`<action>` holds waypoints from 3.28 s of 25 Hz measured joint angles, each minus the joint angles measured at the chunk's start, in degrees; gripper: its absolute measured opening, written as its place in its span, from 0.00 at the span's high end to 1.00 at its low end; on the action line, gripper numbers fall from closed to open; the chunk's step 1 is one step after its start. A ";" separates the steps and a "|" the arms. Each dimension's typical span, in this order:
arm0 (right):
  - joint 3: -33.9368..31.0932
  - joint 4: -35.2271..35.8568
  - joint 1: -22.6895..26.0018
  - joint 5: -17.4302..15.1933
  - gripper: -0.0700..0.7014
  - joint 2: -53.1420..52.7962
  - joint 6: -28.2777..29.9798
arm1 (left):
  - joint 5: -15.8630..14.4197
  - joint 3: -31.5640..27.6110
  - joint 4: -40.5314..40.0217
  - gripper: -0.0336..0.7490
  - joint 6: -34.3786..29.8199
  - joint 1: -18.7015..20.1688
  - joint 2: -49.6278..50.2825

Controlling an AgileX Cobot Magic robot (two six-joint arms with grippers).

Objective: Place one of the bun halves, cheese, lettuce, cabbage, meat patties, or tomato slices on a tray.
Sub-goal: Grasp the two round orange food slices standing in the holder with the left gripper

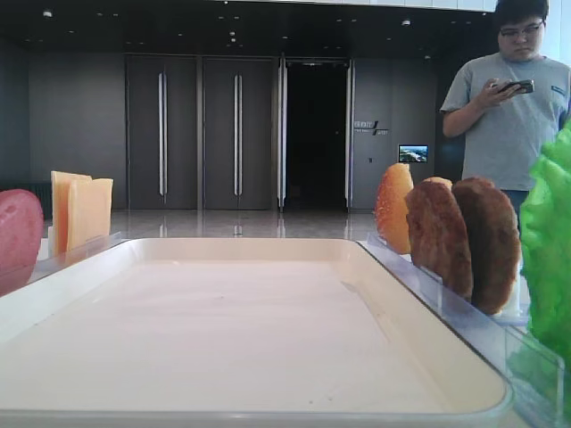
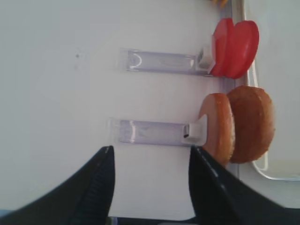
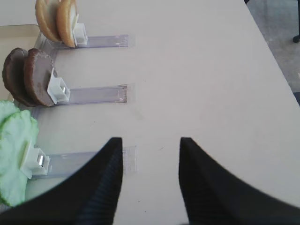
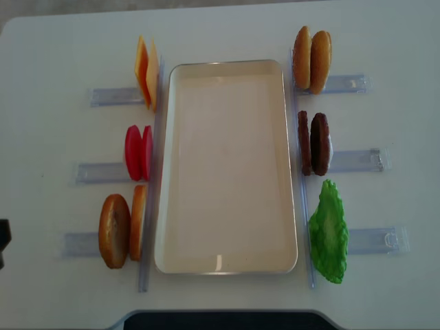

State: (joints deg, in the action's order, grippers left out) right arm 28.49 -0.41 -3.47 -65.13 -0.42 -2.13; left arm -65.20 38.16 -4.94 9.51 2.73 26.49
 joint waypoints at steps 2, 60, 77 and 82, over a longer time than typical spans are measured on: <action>0.00 0.00 0.00 0.00 0.51 0.00 0.00 | 0.65 1.41 2.18 0.46 0.00 0.00 5.08; 0.00 0.00 0.00 0.00 0.51 0.00 0.00 | 4.30 15.99 4.22 0.46 20.22 27.41 51.45; 0.00 0.00 0.00 0.00 0.51 0.00 0.00 | 6.40 16.11 3.08 0.46 19.42 27.41 58.83; 0.00 0.00 0.00 0.00 0.51 0.00 0.00 | 7.29 14.80 3.19 0.46 19.35 27.41 61.05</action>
State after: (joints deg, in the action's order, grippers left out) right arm 28.49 -0.41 -3.47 -65.13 -0.42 -2.13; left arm -57.91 52.96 -1.75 28.86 30.15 87.54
